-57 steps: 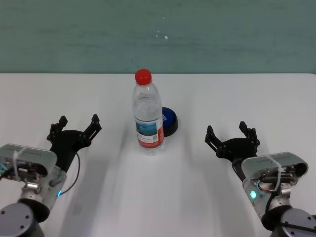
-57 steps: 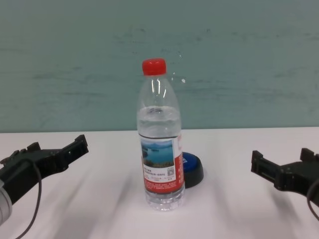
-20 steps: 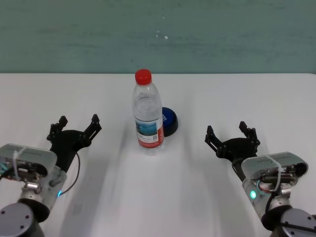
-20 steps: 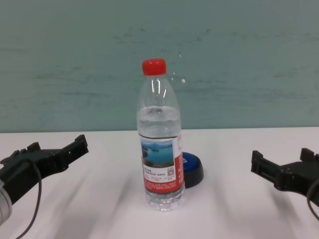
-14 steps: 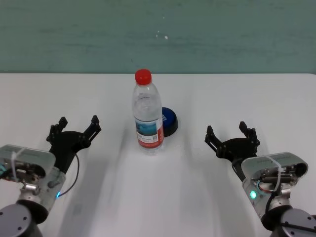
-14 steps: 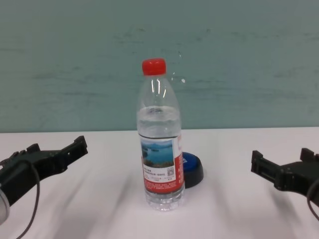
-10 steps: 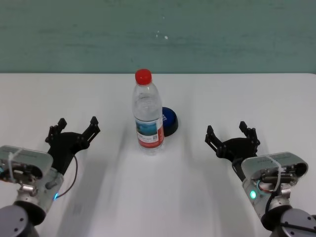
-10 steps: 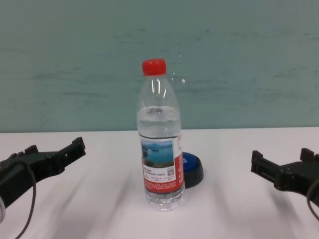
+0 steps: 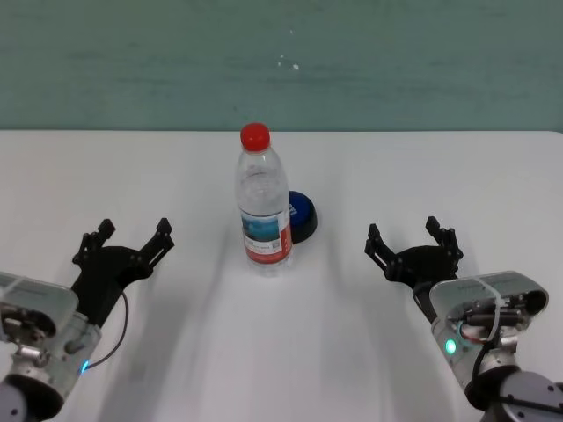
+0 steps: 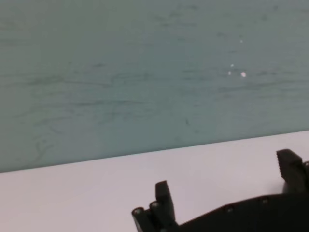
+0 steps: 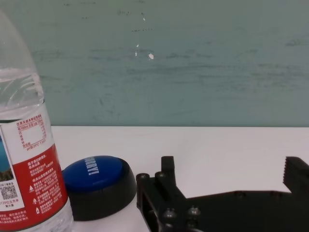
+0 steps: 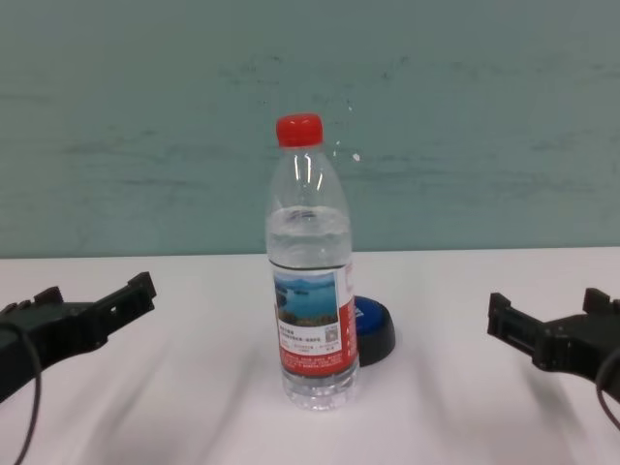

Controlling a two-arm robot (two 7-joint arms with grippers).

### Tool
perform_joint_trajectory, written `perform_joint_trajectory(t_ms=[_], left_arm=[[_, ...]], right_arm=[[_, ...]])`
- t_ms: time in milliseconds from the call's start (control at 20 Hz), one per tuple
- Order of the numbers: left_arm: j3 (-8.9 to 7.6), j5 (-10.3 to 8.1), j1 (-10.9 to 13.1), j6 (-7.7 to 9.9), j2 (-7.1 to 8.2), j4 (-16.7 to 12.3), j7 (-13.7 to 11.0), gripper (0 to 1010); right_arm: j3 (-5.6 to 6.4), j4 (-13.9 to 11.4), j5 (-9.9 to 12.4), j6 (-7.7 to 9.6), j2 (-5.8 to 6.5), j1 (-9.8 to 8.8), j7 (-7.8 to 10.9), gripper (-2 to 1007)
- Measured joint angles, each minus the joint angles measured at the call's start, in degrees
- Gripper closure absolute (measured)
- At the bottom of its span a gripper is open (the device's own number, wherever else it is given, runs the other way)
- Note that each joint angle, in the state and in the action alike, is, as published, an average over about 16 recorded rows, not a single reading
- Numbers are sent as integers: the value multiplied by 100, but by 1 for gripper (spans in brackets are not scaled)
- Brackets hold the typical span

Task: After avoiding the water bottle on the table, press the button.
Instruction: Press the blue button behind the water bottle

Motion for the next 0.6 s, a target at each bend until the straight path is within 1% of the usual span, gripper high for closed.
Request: perform_joint_trajectory(t_ms=[350,600], left_arm=[[-159,-164,388,47,140,-466,-246,0],[-232,-297,641,63,263,-766,-375,0]], right_arm=[[0,0,0,0,0,0,0,1],[0,0,0,0,0,0,0,1]])
